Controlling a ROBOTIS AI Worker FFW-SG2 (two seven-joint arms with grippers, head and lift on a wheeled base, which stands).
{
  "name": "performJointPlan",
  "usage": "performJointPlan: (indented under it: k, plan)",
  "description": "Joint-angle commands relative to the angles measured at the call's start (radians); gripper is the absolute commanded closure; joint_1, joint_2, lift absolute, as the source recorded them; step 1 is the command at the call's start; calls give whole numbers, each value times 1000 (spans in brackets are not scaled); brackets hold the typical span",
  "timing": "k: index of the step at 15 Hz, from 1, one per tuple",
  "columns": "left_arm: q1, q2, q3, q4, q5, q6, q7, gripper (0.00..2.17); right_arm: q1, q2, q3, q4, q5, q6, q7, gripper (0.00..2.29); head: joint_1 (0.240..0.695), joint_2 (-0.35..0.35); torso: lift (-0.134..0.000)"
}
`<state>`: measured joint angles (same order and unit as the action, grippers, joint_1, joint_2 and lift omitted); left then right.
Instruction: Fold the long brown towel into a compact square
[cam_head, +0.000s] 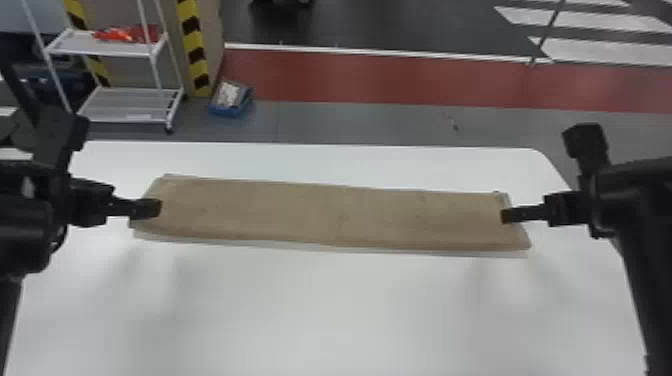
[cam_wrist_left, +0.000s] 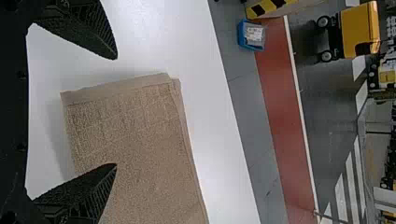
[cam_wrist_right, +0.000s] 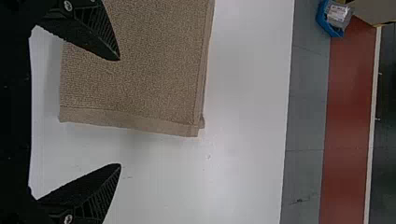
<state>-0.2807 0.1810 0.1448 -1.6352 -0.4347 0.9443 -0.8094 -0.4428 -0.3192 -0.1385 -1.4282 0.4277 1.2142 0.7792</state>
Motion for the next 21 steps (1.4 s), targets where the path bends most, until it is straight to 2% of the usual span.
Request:
performJointPlan:
  k: [1,5,8,13,14,19,21]
  plan:
    - [0,0,1,0,1,0,1,66,1,0,-1,0,0,0,0,73,695,-97,-120]
    - [0,-3,-4,12,11,0,26,66,3,0,-7,0,2,0,0,73,695,-96,-120]
    - [-26,-17,2,66,73,0,55,76,30,-8,-15,-8,0,0,0,73,695,-100,-120]
    - [-61,-35,7,126,195,-3,191,83,105,-41,-70,-75,-52,9,3,76,695,-130,-120]
    - [-64,-38,5,144,223,-18,230,83,121,-44,-81,-86,-73,18,5,76,695,-135,-120]
    - [-101,-40,38,258,323,-107,380,83,185,-46,-105,-135,-80,22,9,76,695,-140,-120]
    - [-127,-40,62,299,370,-107,392,107,191,-51,-107,-141,-80,25,11,76,695,-133,-120]
